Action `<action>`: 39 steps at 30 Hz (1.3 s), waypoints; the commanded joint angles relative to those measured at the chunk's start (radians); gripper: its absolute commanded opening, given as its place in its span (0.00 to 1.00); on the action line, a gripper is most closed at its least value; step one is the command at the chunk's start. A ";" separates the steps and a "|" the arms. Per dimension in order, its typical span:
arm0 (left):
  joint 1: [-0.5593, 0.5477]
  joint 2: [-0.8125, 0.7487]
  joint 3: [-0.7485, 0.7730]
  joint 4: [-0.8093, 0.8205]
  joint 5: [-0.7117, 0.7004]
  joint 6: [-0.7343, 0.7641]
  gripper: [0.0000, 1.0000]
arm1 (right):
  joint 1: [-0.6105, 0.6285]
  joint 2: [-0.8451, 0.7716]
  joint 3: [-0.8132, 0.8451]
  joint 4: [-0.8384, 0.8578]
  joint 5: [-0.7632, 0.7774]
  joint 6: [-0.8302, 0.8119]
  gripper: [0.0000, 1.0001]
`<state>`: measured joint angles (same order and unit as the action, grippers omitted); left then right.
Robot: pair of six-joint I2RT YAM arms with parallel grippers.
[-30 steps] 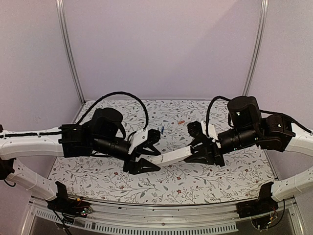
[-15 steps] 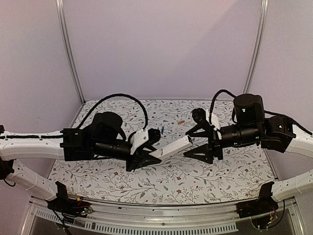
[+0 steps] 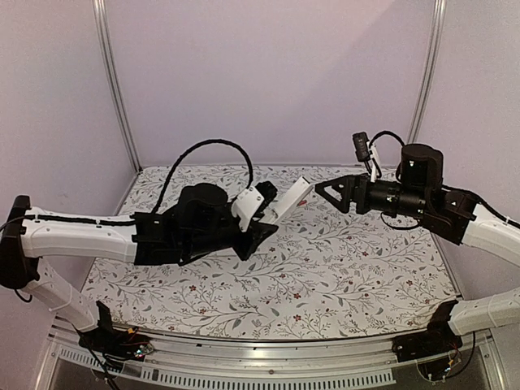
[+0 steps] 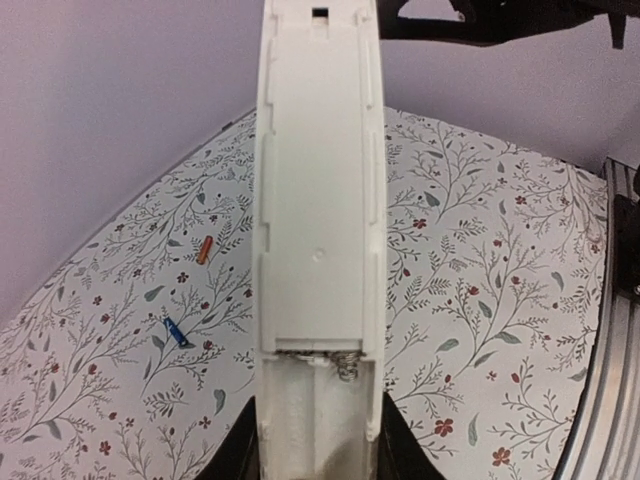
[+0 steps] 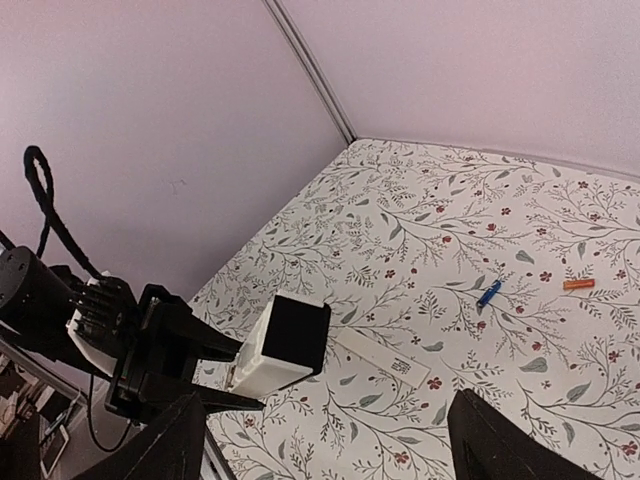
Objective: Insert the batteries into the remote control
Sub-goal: Pass from the left arm to the right
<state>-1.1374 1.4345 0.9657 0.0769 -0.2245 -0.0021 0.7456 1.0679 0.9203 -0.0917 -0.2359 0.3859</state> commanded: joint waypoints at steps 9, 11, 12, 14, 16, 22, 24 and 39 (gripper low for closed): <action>-0.022 0.089 0.105 0.066 -0.067 -0.046 0.09 | -0.010 0.174 -0.008 0.260 -0.136 0.265 0.79; -0.024 0.095 0.111 0.076 -0.067 -0.044 0.09 | -0.011 0.203 -0.009 0.298 -0.159 0.286 0.78; -0.024 0.097 0.116 0.076 -0.062 -0.044 0.09 | -0.012 0.216 -0.011 0.319 -0.165 0.297 0.77; -0.024 0.106 0.128 0.072 -0.056 -0.043 0.09 | -0.015 0.237 -0.014 0.356 -0.182 0.318 0.74; -0.024 0.116 0.137 0.069 -0.043 -0.040 0.09 | -0.021 0.255 -0.011 0.384 -0.192 0.337 0.67; -0.025 0.134 0.152 0.059 -0.046 -0.035 0.09 | -0.051 0.292 -0.033 0.484 -0.221 0.419 0.37; -0.025 0.140 0.157 0.052 -0.050 -0.032 0.10 | -0.065 0.296 -0.043 0.500 -0.228 0.447 0.27; 0.226 0.233 0.373 -0.281 0.312 -0.011 0.81 | -0.359 0.202 -0.171 0.444 -0.262 0.484 0.00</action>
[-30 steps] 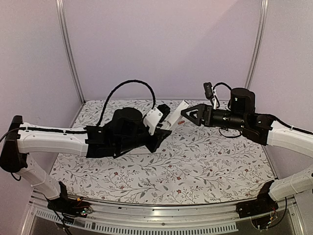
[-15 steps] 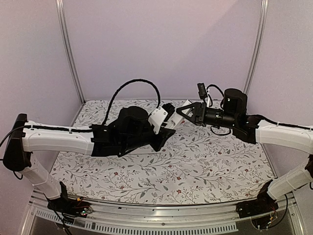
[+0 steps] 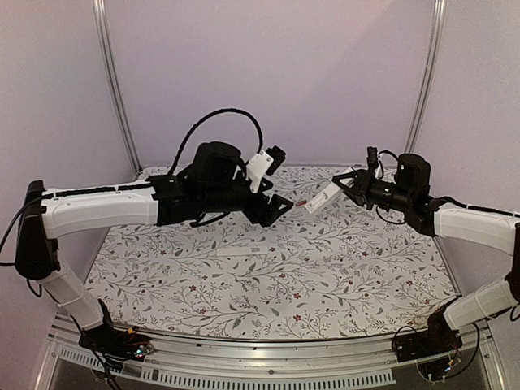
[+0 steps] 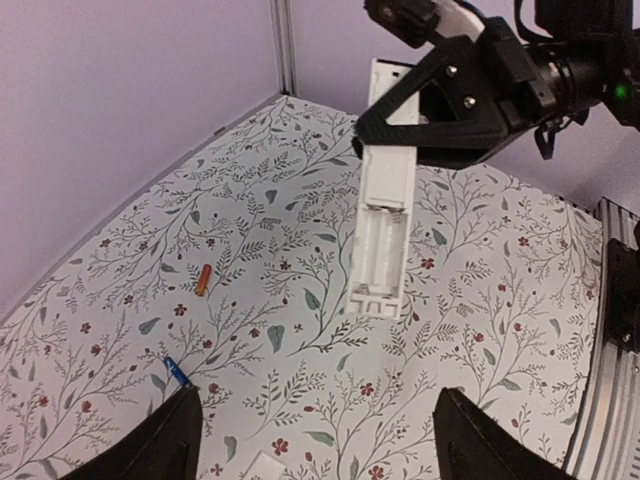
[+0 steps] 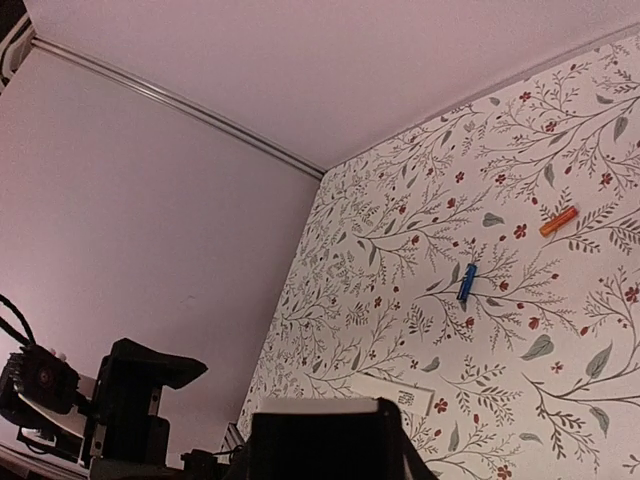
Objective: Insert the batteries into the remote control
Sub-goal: Pass from the left arm to the right, then pick up the battery from the center of the board.
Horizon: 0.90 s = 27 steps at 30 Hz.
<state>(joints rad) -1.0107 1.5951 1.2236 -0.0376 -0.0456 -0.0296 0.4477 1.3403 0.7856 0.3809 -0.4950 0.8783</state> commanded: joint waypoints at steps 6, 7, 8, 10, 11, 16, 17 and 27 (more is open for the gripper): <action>0.171 0.342 0.406 -0.366 0.162 0.062 0.80 | -0.120 -0.146 -0.052 -0.147 0.021 -0.082 0.00; 0.175 0.399 0.459 -0.397 0.155 0.067 0.80 | -0.125 -0.157 -0.050 -0.166 0.023 -0.097 0.00; 0.179 0.449 0.517 -0.427 0.155 0.069 0.80 | -0.130 -0.163 -0.050 -0.179 0.023 -0.107 0.00; 0.186 0.552 0.622 -0.477 0.169 0.071 0.79 | -0.143 -0.179 -0.052 -0.197 0.017 -0.120 0.00; 0.189 0.596 0.669 -0.494 0.165 0.067 0.79 | -0.147 -0.184 -0.054 -0.204 0.012 -0.124 0.00; 0.217 0.800 0.868 -0.547 0.178 0.035 0.75 | -0.170 -0.202 -0.064 -0.217 -0.009 -0.141 0.00; 0.222 0.833 0.900 -0.556 0.176 0.033 0.74 | -0.171 -0.205 -0.065 -0.218 -0.010 -0.143 0.00; 0.257 1.060 1.166 -0.567 0.136 -0.047 0.66 | -0.178 -0.199 -0.064 -0.220 -0.025 -0.156 0.00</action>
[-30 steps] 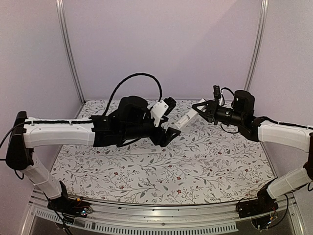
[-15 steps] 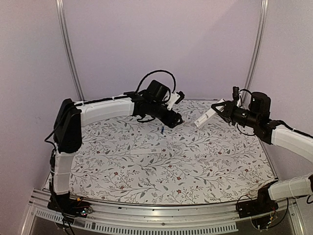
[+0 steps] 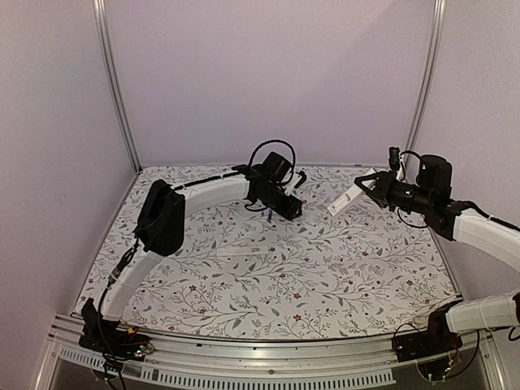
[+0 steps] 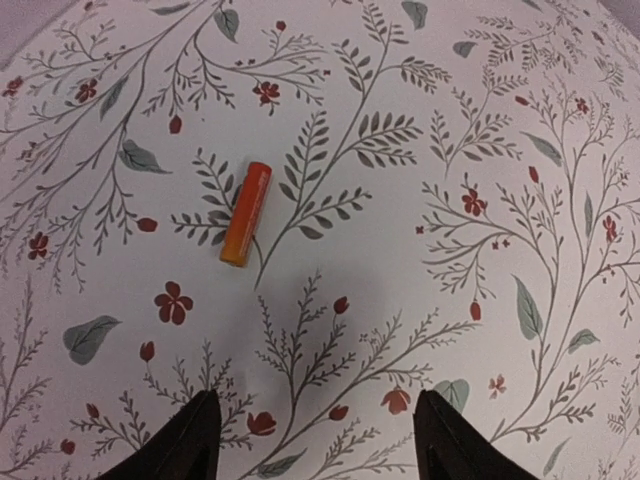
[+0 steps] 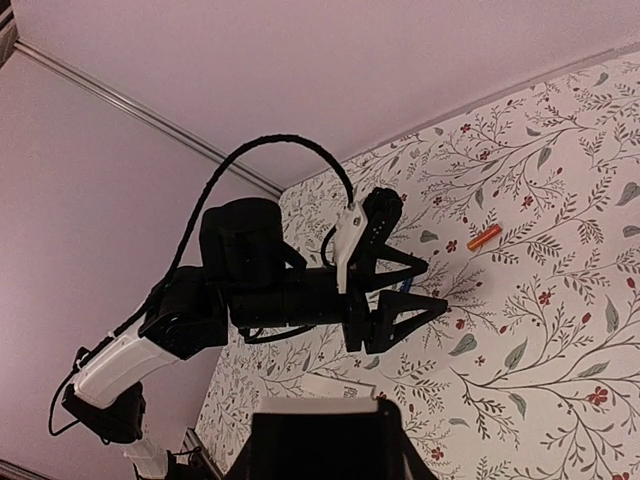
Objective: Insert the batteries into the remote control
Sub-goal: Pick up the battery from the center of the board.
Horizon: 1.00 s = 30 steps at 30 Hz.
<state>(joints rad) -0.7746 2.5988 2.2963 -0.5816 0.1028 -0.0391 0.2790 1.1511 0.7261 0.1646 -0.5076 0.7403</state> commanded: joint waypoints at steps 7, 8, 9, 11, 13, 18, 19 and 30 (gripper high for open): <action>0.035 0.171 0.255 -0.024 -0.002 -0.063 0.63 | -0.012 0.006 0.007 -0.004 -0.020 -0.022 0.00; 0.036 0.183 0.273 -0.020 -0.001 -0.072 0.63 | -0.012 0.007 0.007 -0.004 -0.020 -0.021 0.00; 0.041 0.196 0.298 -0.026 0.018 -0.083 0.63 | -0.011 0.010 0.008 -0.004 -0.021 -0.021 0.00; 0.049 0.221 0.338 -0.041 0.029 -0.106 0.63 | -0.014 0.015 0.013 -0.004 -0.023 -0.021 0.00; 0.052 0.230 0.351 -0.033 0.043 -0.125 0.62 | -0.014 0.024 0.015 -0.002 -0.019 -0.021 0.00; 0.054 0.221 0.333 -0.002 0.047 -0.149 0.62 | -0.014 0.084 0.042 -0.004 0.028 -0.046 0.00; 0.054 0.214 0.328 -0.001 0.031 -0.151 0.62 | -0.014 0.105 0.056 -0.003 0.037 -0.049 0.00; 0.092 0.062 0.168 -0.099 -0.100 -0.154 0.57 | -0.014 0.363 0.175 0.097 0.072 -0.019 0.00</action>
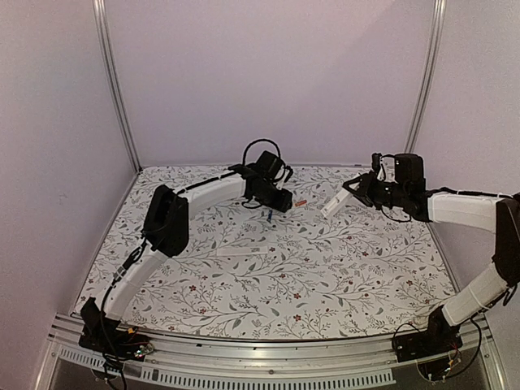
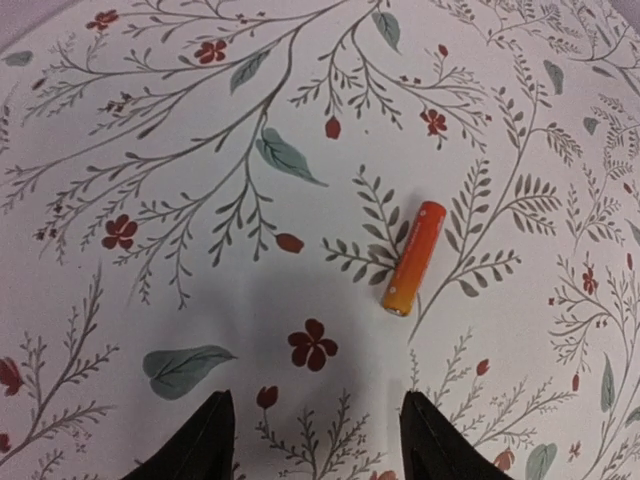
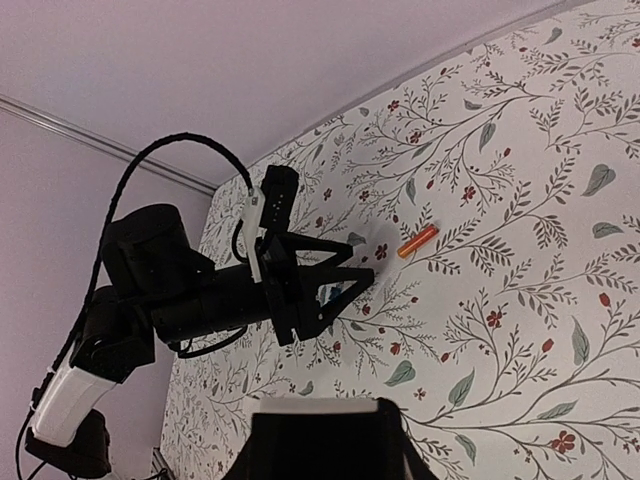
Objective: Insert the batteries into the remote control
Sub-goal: Pick up the battery from the center of the board.
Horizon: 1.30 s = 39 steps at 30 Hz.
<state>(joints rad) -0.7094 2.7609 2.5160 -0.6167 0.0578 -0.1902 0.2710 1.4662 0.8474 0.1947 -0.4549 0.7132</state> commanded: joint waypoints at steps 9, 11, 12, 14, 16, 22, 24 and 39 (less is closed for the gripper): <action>0.021 -0.268 -0.317 -0.036 -0.089 -0.034 0.52 | -0.006 0.070 0.049 0.073 -0.005 0.006 0.00; 0.016 -0.297 -0.363 -0.026 -0.083 -0.043 0.50 | -0.005 0.070 0.048 0.074 -0.009 0.006 0.00; 0.012 -0.301 -0.377 -0.025 -0.082 -0.044 0.50 | -0.006 0.069 0.048 0.073 -0.011 0.006 0.00; 0.007 -0.297 -0.391 -0.028 -0.080 -0.052 0.49 | -0.007 0.071 0.049 0.073 -0.017 0.005 0.00; 0.002 -0.286 -0.393 -0.034 -0.083 -0.052 0.49 | -0.005 0.073 0.052 0.074 -0.028 0.004 0.00; -0.011 -0.236 -0.372 -0.047 -0.099 -0.051 0.48 | -0.006 0.066 0.051 0.074 -0.060 -0.008 0.00; -0.014 -0.219 -0.361 -0.057 -0.109 -0.048 0.48 | -0.006 0.061 0.050 0.075 -0.074 -0.016 0.00; -0.038 -0.171 -0.309 -0.129 -0.135 0.000 0.19 | -0.005 0.051 0.038 0.077 -0.099 -0.029 0.00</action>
<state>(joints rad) -0.7231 2.5645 2.1941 -0.6861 -0.0715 -0.2100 0.2687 1.5272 0.8791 0.2481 -0.5354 0.6983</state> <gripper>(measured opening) 0.231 0.224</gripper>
